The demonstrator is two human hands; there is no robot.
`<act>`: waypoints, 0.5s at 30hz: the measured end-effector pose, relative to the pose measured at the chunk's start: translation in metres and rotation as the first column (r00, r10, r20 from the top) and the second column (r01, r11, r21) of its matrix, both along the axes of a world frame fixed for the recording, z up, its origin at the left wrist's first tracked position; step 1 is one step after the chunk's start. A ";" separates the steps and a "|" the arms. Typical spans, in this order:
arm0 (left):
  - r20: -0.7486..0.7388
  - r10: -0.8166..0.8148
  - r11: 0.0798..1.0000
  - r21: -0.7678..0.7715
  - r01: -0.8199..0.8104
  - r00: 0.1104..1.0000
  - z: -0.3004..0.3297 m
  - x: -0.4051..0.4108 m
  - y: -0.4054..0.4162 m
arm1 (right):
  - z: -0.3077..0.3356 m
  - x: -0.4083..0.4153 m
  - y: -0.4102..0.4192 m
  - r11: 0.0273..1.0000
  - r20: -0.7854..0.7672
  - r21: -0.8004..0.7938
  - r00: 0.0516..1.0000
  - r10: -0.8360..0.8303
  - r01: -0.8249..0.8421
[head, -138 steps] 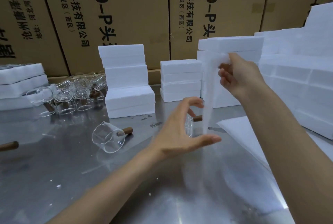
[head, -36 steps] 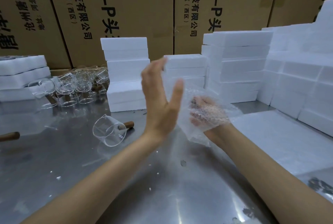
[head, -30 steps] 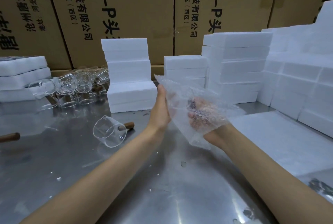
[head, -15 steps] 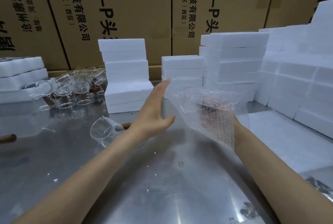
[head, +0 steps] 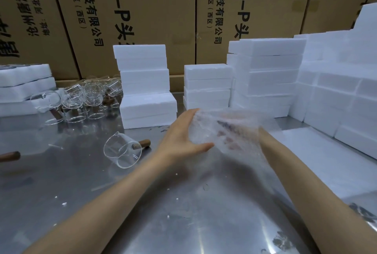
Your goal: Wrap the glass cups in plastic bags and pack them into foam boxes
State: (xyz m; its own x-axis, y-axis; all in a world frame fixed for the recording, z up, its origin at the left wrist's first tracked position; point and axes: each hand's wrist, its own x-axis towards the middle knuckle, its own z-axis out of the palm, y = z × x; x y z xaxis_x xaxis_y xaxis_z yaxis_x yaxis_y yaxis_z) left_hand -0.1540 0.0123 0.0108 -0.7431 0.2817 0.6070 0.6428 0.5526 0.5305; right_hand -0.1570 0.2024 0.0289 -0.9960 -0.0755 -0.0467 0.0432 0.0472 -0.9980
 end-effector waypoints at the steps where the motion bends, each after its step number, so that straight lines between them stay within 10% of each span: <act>1: 0.024 0.053 0.998 0.031 -0.054 0.998 -0.003 0.000 0.001 | 0.001 0.001 0.000 0.992 -0.057 0.126 0.998 0.004 0.004; 5: 0.139 0.244 0.963 0.084 -0.257 0.960 -0.012 -0.005 0.001 | 0.002 0.015 -0.004 0.766 -0.546 0.512 0.835 -0.057 0.388; 11: 0.559 0.019 0.778 0.513 -0.364 0.829 -0.011 -0.011 -0.003 | 0.022 0.021 -0.001 0.807 -0.716 -0.210 0.475 -0.512 0.552; 15: 0.552 -0.301 0.663 0.707 -0.245 0.778 -0.009 -0.010 -0.004 | 0.011 0.004 0.015 0.931 -0.269 -0.101 0.891 -0.365 0.351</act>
State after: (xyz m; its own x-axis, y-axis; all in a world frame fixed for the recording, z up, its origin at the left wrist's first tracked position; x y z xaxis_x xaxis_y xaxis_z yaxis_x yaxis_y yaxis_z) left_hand -0.1644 0.0084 0.0014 -0.9983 -0.0053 0.0578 0.0577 -0.1907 0.9799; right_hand -0.1527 0.2169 0.0395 -0.9278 0.2933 0.2307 -0.2315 0.0323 -0.9723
